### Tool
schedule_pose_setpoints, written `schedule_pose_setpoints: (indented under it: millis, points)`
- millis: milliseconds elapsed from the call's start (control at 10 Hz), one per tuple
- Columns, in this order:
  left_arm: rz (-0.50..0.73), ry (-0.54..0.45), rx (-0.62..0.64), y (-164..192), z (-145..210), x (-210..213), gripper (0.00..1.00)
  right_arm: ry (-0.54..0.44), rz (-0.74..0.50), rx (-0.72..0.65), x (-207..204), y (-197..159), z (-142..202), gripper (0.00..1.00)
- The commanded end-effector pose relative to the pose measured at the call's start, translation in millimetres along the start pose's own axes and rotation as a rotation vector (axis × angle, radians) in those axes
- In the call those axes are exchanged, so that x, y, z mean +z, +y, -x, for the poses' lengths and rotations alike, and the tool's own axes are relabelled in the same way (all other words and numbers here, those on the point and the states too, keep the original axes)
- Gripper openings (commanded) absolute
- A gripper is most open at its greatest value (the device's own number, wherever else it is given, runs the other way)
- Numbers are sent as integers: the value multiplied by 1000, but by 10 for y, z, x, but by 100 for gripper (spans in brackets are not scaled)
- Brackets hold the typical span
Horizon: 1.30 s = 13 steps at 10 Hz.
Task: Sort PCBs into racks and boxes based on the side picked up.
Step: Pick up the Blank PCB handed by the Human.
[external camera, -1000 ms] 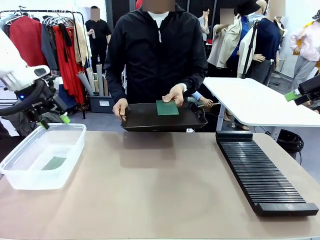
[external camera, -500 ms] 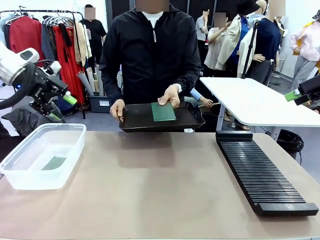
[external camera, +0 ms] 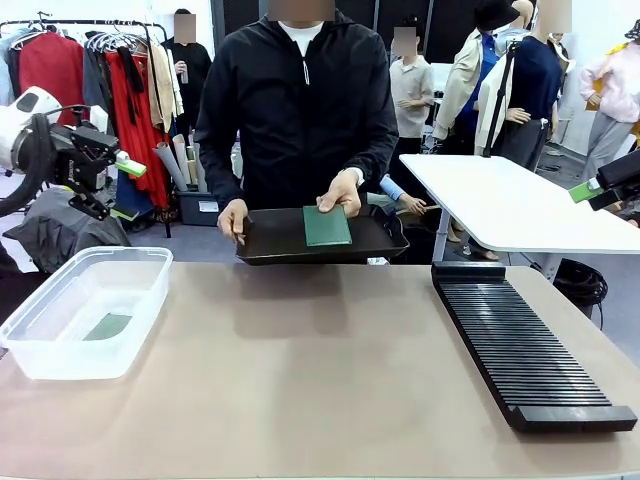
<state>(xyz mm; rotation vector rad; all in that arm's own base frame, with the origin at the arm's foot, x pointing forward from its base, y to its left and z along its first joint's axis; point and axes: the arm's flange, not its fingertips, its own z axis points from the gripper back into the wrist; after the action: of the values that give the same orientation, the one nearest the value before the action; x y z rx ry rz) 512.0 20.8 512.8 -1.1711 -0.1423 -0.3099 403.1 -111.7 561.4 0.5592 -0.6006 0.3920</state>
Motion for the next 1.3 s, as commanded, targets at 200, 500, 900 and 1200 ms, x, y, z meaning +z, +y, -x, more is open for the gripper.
schedule_pose_setpoints:
  millis: [200, 500, 900, 1200]
  points:
    - [51, -55, -38, -23, 16, 53, 100, -4, -3, 2, 6, 8, -6, 100]
    - [30, -43, -21, -18, -14, 73, 100, -4, -3, 2, 6, 8, -6, 100]
    - [30, -43, -21, -18, -14, 73, 100, -4, -3, 2, 6, 8, -6, 100]
    - [30, -43, -21, -18, -14, 73, 100, -4, -3, 2, 6, 8, -6, 100]
